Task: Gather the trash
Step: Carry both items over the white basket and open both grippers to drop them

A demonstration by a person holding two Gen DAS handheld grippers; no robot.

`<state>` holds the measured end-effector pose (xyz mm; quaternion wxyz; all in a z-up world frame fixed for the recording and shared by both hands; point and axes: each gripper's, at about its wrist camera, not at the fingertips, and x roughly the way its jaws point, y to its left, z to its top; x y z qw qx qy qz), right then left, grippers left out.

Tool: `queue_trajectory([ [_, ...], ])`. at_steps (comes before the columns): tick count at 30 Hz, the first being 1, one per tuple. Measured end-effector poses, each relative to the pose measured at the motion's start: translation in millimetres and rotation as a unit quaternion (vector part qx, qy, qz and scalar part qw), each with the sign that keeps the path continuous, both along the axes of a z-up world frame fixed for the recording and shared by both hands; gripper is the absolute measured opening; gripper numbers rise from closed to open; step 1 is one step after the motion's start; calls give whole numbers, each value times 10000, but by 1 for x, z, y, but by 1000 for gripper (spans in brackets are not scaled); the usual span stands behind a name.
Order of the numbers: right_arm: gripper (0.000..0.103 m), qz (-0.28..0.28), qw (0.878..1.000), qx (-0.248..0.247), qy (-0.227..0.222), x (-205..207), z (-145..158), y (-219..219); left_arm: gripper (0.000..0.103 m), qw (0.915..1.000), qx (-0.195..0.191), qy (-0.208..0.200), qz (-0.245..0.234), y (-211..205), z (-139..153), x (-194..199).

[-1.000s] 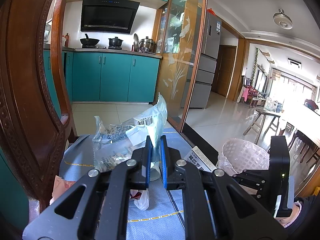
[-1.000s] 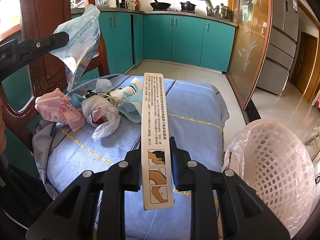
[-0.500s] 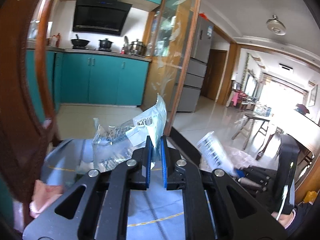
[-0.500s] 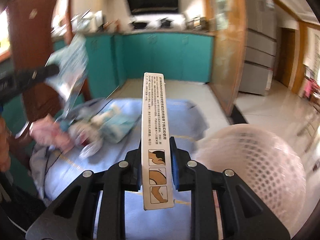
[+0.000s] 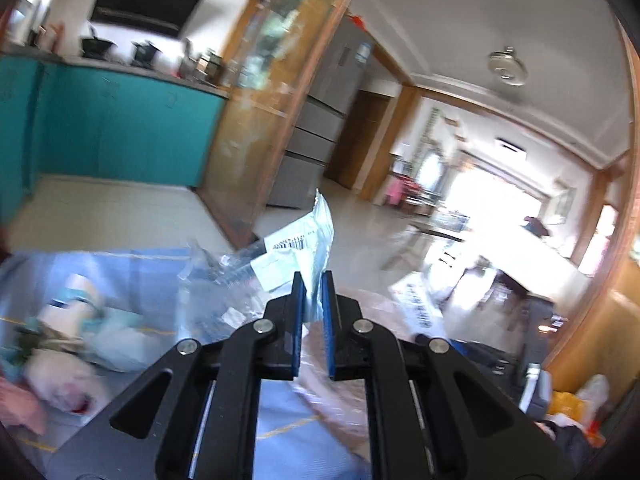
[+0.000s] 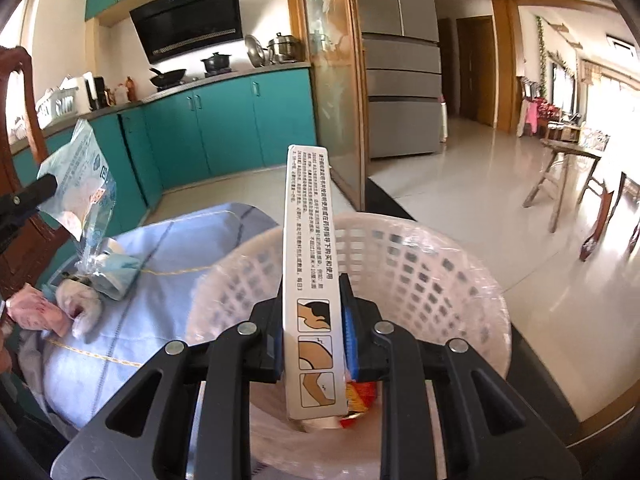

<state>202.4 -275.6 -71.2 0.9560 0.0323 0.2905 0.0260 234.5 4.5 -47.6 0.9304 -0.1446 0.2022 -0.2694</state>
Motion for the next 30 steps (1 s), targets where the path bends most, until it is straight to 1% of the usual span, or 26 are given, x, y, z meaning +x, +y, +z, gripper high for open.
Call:
queue_trajectory([
  [3,23,-85,9996,35,256,6,-7,-3,10,9992,-20,106,-390,-21,-6,9],
  [4,23,-165,9992,64,359,8,-10,-5,10,9985,-82,168,-518,-28,-9,14],
  [5,23,-238,9988,91,416,9,-11,-8,10,9978,-164,228,-605,-33,-11,18],
  [8,23,-484,9972,156,540,12,-16,-17,10,9927,-586,492,-931,-49,-19,37],
  [10,23,-541,9969,141,550,11,-18,-19,10,9904,-739,524,-1048,-56,-22,43],
  [14,23,-664,9962,31,560,6,-21,-23,10,9778,-1351,614,-1481,-62,-23,53],
  [15,23,-727,9959,67,527,5,-20,-25,10,9737,-1587,529,-1548,-59,-20,52],
  [17,23,-883,9954,225,308,-4,-14,-37,10,9625,-2047,302,-1752,-54,-10,49],
  [18,23,-905,9954,202,225,-6,-10,-38,10,9595,-2161,217,-1796,-52,-4,48],
  [20,23,-891,9959,70,161,-8,-7,-38,10,9566,-2207,191,-1893,-57,0,49],
  [21,23,-856,9961,26,189,-9,-8,-36,11,9572,-2161,255,-1910,-60,-3,50],
  [22,23,-785,9965,-1,281,-6,-11,-35,13,9600,-2055,358,-1868,-66,-8,54],
  [23,23,-738,9966,-3,370,-3,-14,-34,14,9656,-1849,560,-1740,-72,-17,60],
  [24,24,-704,9965,25,452,-1,-17,-33,24,9688,-1696,752,-1644,-77,-24,65],
  [25,25,-660,9965,62,512,1,-18,-32,36,9715,-1516,1032,-1501,-82,-35,72],
  [26,33,-640,9965,83,535,2,-18,-31,39,9721,-1442,1172,-1435,-82,-40,77],
  [27,46,-652,9966,86,505,2,-17,-30,42,9724,-1368,1306,-1367,-82,-45,80],
  [29,58,-709,9967,57,386,2,-13,-28,50,9743,-1298,1361,-1238,-75,-44,80],
  [30,60,-712,9969,67,327,1,-11,-27,57,9758,-1272,1342,-1168,-69,-43,78],
])
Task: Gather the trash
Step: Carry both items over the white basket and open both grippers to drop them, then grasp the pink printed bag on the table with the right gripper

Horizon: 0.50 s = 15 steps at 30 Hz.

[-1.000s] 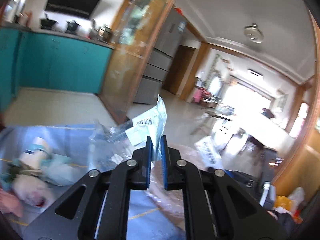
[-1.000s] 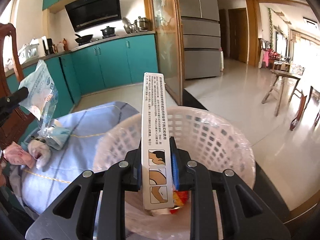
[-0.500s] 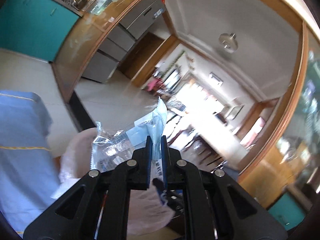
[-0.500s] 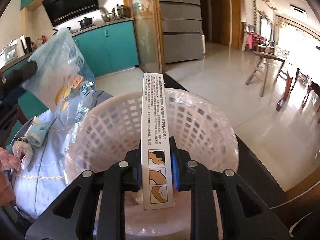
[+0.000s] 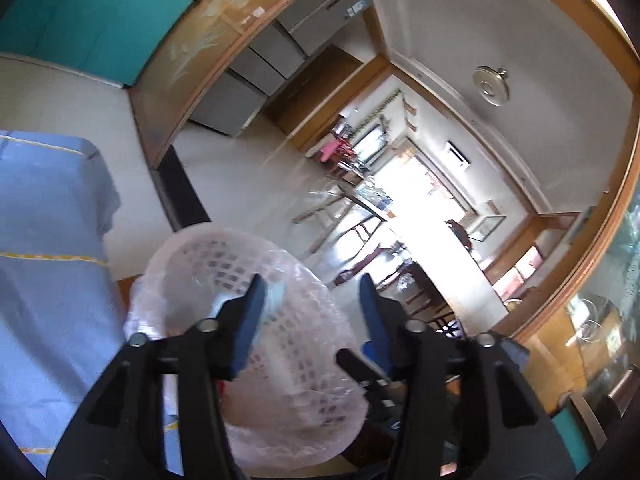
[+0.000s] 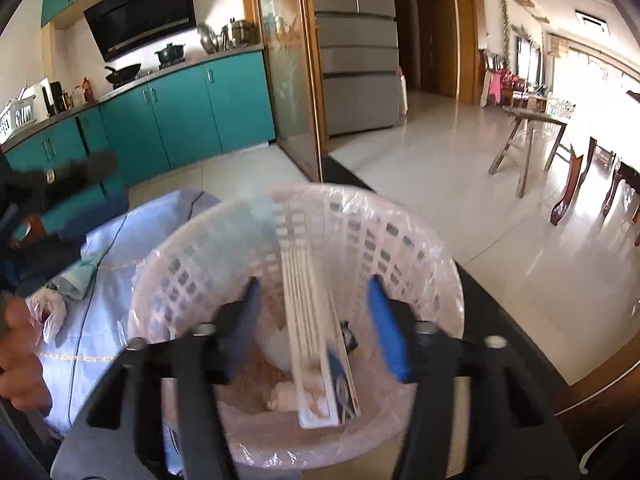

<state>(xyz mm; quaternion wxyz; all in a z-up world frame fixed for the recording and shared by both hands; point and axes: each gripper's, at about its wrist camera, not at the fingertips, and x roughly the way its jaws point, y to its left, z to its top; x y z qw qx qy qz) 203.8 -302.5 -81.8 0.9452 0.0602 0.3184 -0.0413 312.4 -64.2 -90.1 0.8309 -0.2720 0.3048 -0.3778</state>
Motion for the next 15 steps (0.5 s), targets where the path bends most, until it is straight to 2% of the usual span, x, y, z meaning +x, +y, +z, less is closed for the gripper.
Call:
queue_trajectory([
  [1,61,22,10000,42,-29,0,1,1,62,10000,40,-30,82,6,3,-3],
  [3,61,85,9999,137,-42,2,3,3,64,9980,301,-210,509,23,12,-14],
  [4,61,151,9997,183,-57,3,3,7,64,9949,538,-302,798,32,15,-21],
  [5,61,225,9995,216,-80,5,5,10,64,9847,1057,-422,1321,45,22,-31],
  [6,61,367,9989,257,-137,6,7,17,64,9728,1492,-485,1702,52,27,-37],
  [7,61,548,9979,263,-206,7,9,27,63,9527,2063,-582,2153,61,33,-44],
  [8,61,727,9967,243,-261,9,11,37,63,9302,2563,-686,2538,69,38,-51],
  [9,61,1008,9941,206,-341,10,13,51,63,9120,2899,-757,2800,74,42,-55],
  [10,61,1342,9900,149,-415,12,15,67,63,8839,3344,-880,3149,85,49,-63],
  [12,61,1955,9799,97,-377,16,14,100,63,8569,3659,-1060,3474,101,58,-75],
  [13,61,2393,9700,148,-395,18,13,121,63,8455,3733,-1156,3639,113,64,-84],
  [15,61,3023,9526,122,-320,22,7,162,63,8364,3730,-1232,3822,129,74,-95],
])
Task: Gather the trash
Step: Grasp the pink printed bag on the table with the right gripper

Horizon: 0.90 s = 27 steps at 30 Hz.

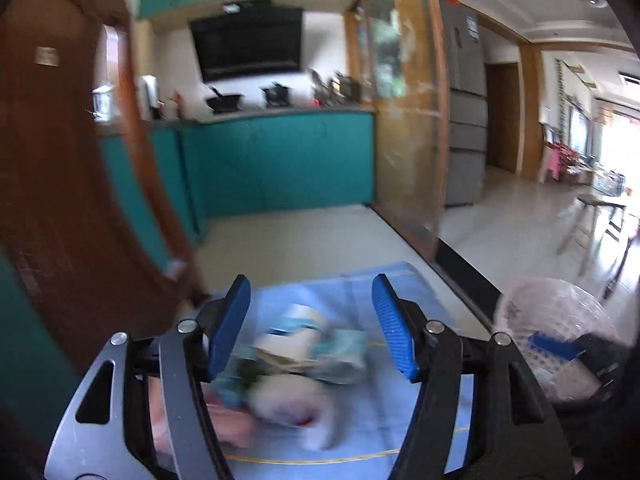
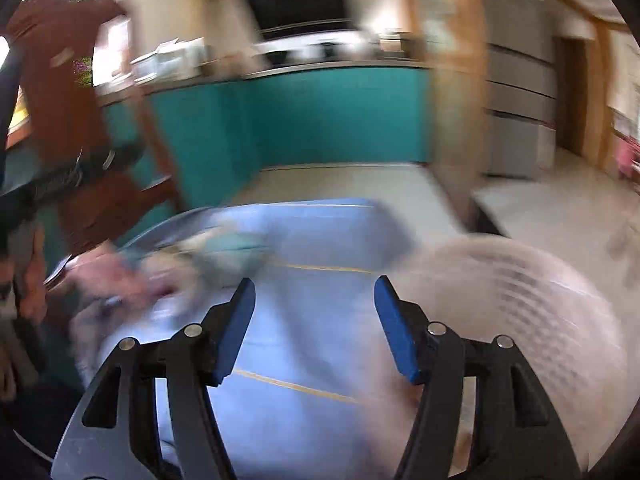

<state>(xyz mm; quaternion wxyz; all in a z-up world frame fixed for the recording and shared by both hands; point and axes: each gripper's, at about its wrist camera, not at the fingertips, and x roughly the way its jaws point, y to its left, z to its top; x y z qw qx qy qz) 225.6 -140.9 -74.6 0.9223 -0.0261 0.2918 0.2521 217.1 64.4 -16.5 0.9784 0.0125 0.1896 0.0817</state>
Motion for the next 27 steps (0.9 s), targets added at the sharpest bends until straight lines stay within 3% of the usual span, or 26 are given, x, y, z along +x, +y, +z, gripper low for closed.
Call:
queue_trajectory([
  [3,61,952,9953,-27,168,7,-7,62,63,9998,-67,-156,141,26,9,-15],
  [7,61,2186,9726,415,670,16,-17,136,63,9990,-141,-378,187,52,16,-28],
  [13,59,2939,9515,201,885,26,-36,222,63,9931,-432,-1020,389,83,26,-57],
  [18,59,3484,9352,-175,613,26,-38,254,64,9921,-632,-1026,349,94,26,-64],
  [19,57,3662,9282,-271,597,24,-40,259,64,9925,-667,-972,332,95,25,-62],
  [20,47,3739,9251,-326,571,23,-42,261,64,9925,-697,-946,327,97,26,-63],
  [22,22,3737,9250,-487,489,20,-46,263,64,9923,-788,-915,290,98,25,-63],
  [23,1,3765,9232,-501,589,20,-49,262,64,9920,-825,-918,282,100,26,-63],
  [24,1,3812,9201,-498,754,21,-51,262,64,9916,-864,-920,275,101,26,-63],
  [27,1,3775,9221,-505,688,13,-53,249,64,9913,-889,-923,297,101,24,-64],
])
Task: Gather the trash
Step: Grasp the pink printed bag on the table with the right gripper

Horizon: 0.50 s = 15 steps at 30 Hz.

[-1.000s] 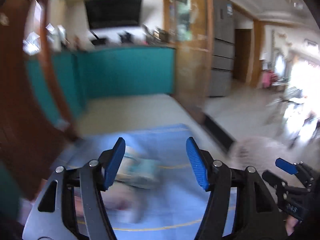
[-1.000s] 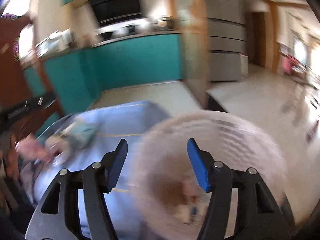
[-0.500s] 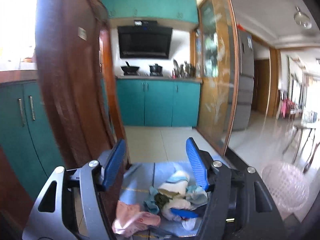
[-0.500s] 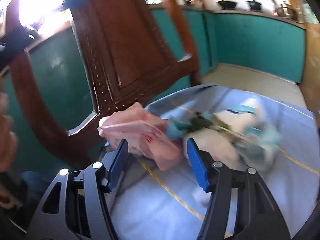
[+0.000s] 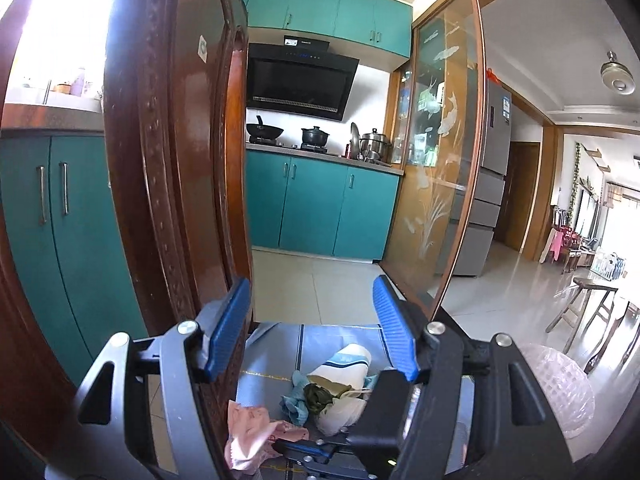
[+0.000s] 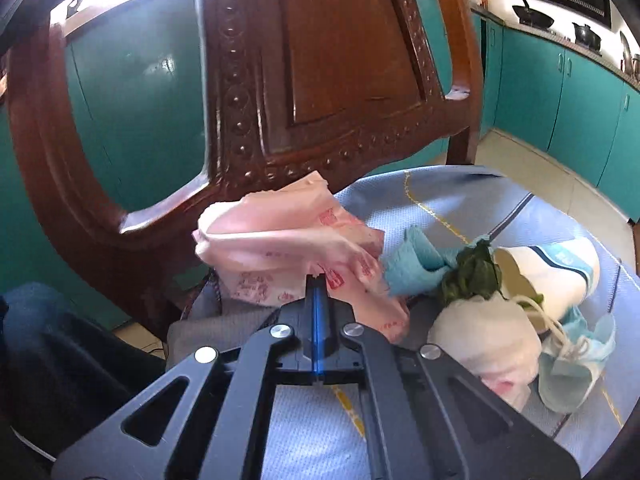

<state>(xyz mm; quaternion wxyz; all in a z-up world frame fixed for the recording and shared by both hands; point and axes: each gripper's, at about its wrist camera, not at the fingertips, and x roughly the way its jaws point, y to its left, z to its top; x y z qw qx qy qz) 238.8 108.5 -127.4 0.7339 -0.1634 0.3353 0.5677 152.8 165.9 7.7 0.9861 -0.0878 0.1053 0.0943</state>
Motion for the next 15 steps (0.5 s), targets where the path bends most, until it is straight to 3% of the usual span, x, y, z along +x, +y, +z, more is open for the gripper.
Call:
queue_trajectory([
  [7,2,-23,9996,256,-82,-4,19,-23,65,9999,-119,-54,-36,3,-5,-5],
  [12,42,119,9987,12,-498,3,16,-9,66,9999,-102,4,-71,3,-7,-4],
  [15,49,318,9975,50,-634,9,18,-1,66,9999,-151,48,-51,6,-9,-2],
])
